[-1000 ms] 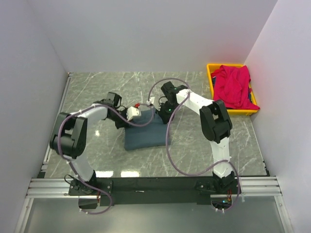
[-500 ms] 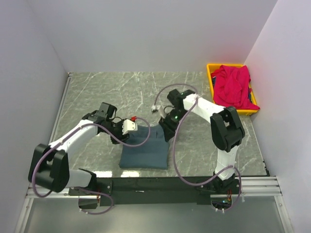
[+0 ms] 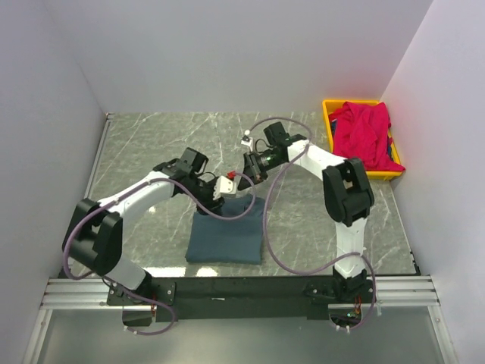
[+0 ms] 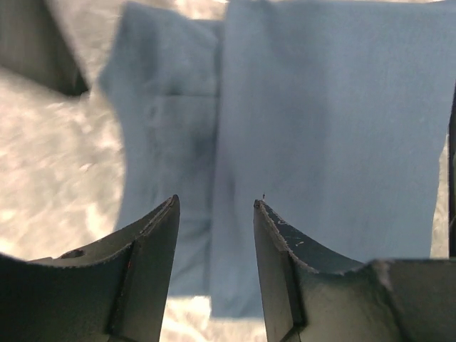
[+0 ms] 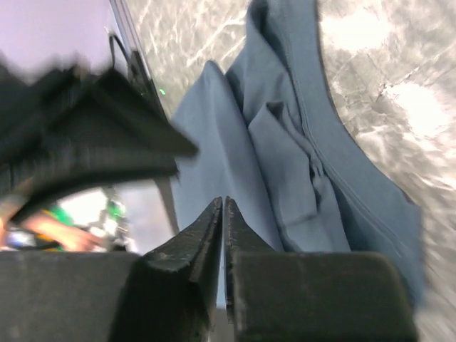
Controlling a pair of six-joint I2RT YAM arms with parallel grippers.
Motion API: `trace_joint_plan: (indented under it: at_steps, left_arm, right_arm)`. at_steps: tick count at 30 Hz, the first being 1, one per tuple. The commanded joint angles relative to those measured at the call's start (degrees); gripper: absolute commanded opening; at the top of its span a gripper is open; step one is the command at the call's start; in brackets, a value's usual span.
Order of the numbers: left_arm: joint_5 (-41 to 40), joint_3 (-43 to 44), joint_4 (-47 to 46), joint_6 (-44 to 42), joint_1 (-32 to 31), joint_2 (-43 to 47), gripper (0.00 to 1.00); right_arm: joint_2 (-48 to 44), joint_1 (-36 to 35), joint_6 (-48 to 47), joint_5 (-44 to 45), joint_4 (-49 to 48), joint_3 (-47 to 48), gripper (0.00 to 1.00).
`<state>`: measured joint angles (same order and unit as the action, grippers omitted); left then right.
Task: Fold and stack the t-shirts
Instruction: Fold the tshirt
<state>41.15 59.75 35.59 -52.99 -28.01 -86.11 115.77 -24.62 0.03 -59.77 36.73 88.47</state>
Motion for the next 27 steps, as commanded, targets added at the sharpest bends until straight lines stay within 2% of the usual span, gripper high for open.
trace_joint_plan:
  at_steps: [1, 5, 14, 18, 22, 23, 26, 27]
  left_arm:
    - [1.0, -0.5, -3.4, 1.3, -2.7, -1.2, 0.51]
    - [-1.4, -0.5, -4.7, 3.7, -5.4, -5.1, 0.51]
    - [-6.8, -2.2, -8.4, 6.3, -7.5, -9.5, 0.53]
    - [-7.5, -2.5, -9.7, 6.9, -7.7, -9.9, 0.51]
    - [-6.6, -2.2, -7.0, 5.7, -8.1, -9.0, 0.32]
    - [-6.6, -2.2, -6.7, 5.6, -8.5, -7.9, 0.18]
    - [-5.8, -2.8, -6.2, 5.9, -8.8, -4.8, 0.01]
    - [-5.9, -3.2, -6.3, 6.0, -8.8, -3.9, 0.01]
  right_arm:
    - [2.2, -2.0, 16.5, -3.4, -13.3, -2.0, 0.09]
    - [5.2, -4.0, 23.2, -3.4, -17.9, -2.7, 0.05]
    - [11.1, -6.0, 24.5, -3.8, -21.3, -5.1, 0.02]
    - [14.6, -6.0, 24.3, -4.3, -21.4, -5.2, 0.0]
    - [16.2, -6.0, 23.6, -4.2, -20.9, -5.3, 0.0]
    - [16.3, -6.0, 23.4, -4.1, -20.7, -5.3, 0.0]
    - [17.0, -5.9, 23.5, -3.7, -21.3, -5.7, 0.0]
    - [17.4, -6.0, 23.7, -3.7, -21.5, -5.8, 0.0]
